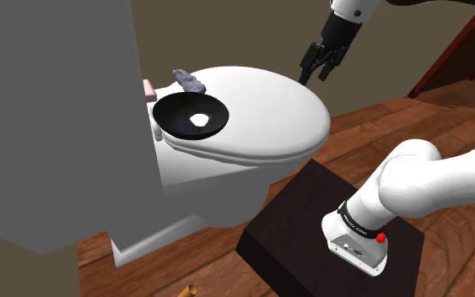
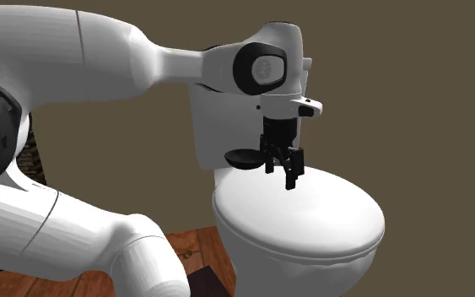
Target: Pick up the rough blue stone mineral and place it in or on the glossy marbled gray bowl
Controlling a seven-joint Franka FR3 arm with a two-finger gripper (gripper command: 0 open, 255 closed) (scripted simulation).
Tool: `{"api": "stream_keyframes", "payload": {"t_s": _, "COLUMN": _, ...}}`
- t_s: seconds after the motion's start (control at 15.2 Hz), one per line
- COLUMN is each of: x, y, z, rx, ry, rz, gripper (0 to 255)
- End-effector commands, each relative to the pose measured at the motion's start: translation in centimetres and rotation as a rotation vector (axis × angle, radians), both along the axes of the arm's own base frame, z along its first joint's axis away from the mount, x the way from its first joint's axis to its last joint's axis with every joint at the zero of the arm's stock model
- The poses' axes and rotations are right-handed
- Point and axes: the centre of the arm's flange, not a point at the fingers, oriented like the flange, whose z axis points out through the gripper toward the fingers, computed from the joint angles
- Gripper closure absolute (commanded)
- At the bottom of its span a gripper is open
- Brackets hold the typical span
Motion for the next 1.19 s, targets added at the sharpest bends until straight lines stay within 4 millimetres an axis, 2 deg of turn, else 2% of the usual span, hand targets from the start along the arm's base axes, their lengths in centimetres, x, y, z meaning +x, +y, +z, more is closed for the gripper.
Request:
{"api": "stream_keyframes", "payload": {"t_s": 0.0, "x": 0.0, "y": 0.0, "z": 0.0, "rx": 0.0, "ry": 0.0, "rz": 0.0, "gripper": 0}}
{"api": "stream_keyframes", "payload": {"t_s": 1.12, "x": 18.5, "y": 13.0, "z": -0.7, "rx": 0.036, "ry": 0.037, "rz": 0.033, "gripper": 0}}
